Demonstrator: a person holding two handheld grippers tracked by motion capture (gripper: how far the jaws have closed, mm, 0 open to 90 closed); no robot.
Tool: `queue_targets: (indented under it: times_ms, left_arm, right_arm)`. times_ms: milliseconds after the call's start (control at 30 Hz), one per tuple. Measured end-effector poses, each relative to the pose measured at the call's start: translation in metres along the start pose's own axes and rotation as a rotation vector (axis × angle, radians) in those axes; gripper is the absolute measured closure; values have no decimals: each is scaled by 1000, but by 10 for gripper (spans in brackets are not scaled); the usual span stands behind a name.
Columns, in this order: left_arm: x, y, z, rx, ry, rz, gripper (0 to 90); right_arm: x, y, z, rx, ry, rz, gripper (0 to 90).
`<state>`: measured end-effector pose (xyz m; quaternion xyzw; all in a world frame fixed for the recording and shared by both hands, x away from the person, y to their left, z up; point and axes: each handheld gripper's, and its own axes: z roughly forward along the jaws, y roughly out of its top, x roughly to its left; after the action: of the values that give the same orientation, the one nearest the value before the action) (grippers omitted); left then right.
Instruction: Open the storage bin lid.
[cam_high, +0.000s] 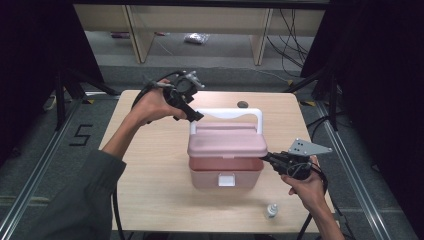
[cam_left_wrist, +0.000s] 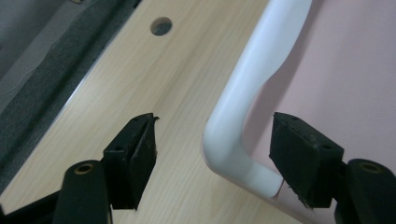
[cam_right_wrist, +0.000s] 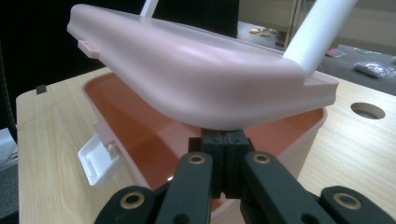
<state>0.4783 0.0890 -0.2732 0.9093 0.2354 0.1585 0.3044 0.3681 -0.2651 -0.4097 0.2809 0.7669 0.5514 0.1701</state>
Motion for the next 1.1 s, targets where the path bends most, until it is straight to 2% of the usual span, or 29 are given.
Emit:
queue_targets:
  times_ms: [67, 100, 133, 167, 200, 233, 267, 300, 333, 367, 400, 433, 467, 500, 533, 567, 600, 633, 700, 733, 767, 833, 900, 933, 1000, 1033, 1067, 1100]
  left_arm:
    - [2, -14, -9, -47, 16, -49, 310]
    - [2, -14, -9, -47, 16, -49, 307]
    - [2, -30, -14, -62, 44, -96, 301]
    - [2, -38, -15, -71, 57, -117, 297]
    - [2, -50, -14, -67, 74, -137, 296]
    - [2, -50, -14, -67, 74, -137, 296]
    - [1, -70, -9, -57, 97, -181, 295]
    - [0, -79, -6, -59, 102, -211, 295]
    - [0, -86, -4, -59, 98, -224, 295]
    - [0, -86, -4, -59, 98, -224, 294]
    - [-2, -96, 0, -62, 82, -242, 292]
    - [-8, -109, 5, -87, 67, -277, 292]
    - [-8, -109, 5, -87, 67, -277, 292]
    - [-12, -116, 10, -94, 66, -301, 292]
    - [-16, -120, 13, -95, 66, -312, 291]
    - [-20, -124, 17, -105, 33, -328, 287]
    - [-28, -131, 22, -139, -19, -390, 277]
    - [-32, -133, 25, -151, -11, -398, 276]
    - [-44, -137, 32, -159, -15, -399, 264]
    - [-44, -137, 32, -159, -15, -399, 259]
    - [-54, -138, 38, -186, -30, -420, 257]
    - [-62, -137, 43, -193, -21, -405, 256]
    - [-65, -136, 46, -191, -10, -398, 256]
    - [-69, -135, 50, -177, -2, -381, 256]
    - [-75, -134, 60, -169, -32, -383, 270]
    - [-75, -134, 60, -169, -32, -383, 281]
    - [-77, -133, 63, -166, -31, -375, 281]
    - [-81, -133, 70, -168, -20, -367, 308]
  right_arm:
    - [0, 0, 0, -1, -2, 1, 900]
    - [0, 0, 0, -1, -2, 1, 900]
    - [0, 2, -2, 9, 11, 0, 900]
    - [0, 2, -2, 13, 10, -2, 900]
    - [0, 3, -3, 19, 2, -6, 900]
    - [1, 3, -3, 16, -1, 16, 900]
    - [1, 3, -3, 17, 0, 16, 900]
    - [1, 4, -2, -1, 0, 1, 900]
    - [0, 5, -2, 7, 5, -4, 900]
    - [0, 5, -2, 7, 5, -4, 900]
    - [2, 6, -4, 15, 7, 18, 900]
    - [0, 7, -4, -1, 4, -6, 900]
    - [0, 7, -4, -1, 4, -6, 900]
    - [0, 8, -5, 7, 4, -3, 900]
    - [-1, 9, -5, -12, 3, -9, 900]
    - [-1, 11, -6, -7, 0, -10, 900]
    - [-1, 13, -7, -11, -8, -10, 900]
    - [0, 14, -8, -2, -5, 11, 900]
    - [-1, 16, -6, -20, -3, -18, 900]
    - [0, 17, -6, -15, -6, -5, 900]
    - [1, 17, -6, -18, -14, -3, 900]
    - [-1, 19, -6, -21, 3, -12, 900]
    - [-1, 19, -7, -21, -8, -21, 900]
    - [0, 20, -7, -18, -10, -8, 900]
    - [-1, 22, -8, -19, -13, -15, 900]
    - [-1, 22, -8, -19, -13, -15, 900]
    - [0, 22, -7, -17, 2, 6, 900]
    - [-2, 24, -7, -25, -4, -13, 900]
